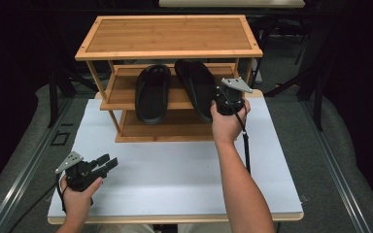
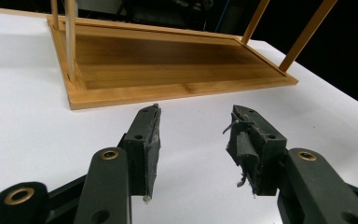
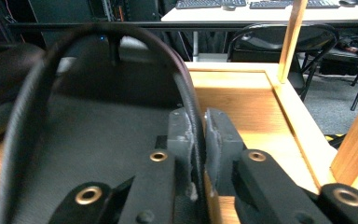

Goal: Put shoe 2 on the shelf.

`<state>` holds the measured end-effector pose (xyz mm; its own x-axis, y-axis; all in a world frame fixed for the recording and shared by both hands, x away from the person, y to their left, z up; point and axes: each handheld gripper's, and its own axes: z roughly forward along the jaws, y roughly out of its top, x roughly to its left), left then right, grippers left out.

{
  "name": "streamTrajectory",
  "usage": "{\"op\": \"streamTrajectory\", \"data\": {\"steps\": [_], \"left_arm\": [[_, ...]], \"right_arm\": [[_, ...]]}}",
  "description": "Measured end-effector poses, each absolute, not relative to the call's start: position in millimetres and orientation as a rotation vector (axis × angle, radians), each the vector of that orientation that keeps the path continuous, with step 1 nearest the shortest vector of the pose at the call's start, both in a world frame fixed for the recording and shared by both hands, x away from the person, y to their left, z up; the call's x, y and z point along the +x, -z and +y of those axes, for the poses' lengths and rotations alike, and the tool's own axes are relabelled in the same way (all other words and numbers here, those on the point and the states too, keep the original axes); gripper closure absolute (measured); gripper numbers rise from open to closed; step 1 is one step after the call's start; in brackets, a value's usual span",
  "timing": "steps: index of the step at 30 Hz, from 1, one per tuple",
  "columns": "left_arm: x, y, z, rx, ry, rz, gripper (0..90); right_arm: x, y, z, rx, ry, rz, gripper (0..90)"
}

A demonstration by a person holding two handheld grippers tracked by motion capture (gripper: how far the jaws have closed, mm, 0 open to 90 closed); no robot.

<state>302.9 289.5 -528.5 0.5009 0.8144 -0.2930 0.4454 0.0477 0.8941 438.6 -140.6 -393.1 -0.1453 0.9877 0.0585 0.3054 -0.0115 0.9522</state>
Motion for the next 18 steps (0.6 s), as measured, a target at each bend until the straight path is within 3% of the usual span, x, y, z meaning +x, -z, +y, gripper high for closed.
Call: {"op": "streamTrajectory", "data": {"steps": [11, 18], "left_arm": [[304, 528, 287, 1.597, -0.410, 1.112, 51.7], [311, 514, 281, 1.587, -0.429, 1.090, 52.1]], "right_arm": [[421, 383, -144, 1.312, -1.327, 1.542, 68.9], [402, 378, -149, 1.233, -1.337, 1.649, 56.9]]}}
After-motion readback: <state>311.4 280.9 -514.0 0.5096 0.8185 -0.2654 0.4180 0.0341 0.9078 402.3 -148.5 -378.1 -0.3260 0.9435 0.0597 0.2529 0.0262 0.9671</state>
